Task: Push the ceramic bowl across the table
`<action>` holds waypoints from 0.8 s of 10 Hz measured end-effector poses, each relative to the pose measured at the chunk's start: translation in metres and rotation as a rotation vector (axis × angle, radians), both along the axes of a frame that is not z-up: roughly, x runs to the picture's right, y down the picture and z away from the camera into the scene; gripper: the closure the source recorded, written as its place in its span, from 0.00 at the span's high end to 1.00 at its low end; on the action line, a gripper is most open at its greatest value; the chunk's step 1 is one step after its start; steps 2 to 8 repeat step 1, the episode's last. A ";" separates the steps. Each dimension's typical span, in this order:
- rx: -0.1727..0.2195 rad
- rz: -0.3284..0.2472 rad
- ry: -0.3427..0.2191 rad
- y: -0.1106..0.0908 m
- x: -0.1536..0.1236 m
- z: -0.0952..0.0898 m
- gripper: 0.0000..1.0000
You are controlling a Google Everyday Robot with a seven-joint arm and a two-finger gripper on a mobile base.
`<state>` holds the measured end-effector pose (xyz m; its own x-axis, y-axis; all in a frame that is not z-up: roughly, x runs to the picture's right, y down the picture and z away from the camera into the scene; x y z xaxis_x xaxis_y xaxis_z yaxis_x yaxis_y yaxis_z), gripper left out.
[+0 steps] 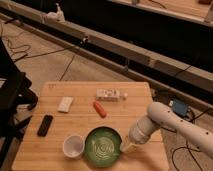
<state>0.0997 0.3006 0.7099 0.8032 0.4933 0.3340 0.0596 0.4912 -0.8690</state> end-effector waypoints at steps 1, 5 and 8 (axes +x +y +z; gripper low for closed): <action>0.000 0.001 0.000 0.000 0.000 0.000 0.04; 0.000 0.001 0.000 0.000 0.000 0.000 0.04; 0.000 0.001 0.000 0.000 0.000 0.000 0.04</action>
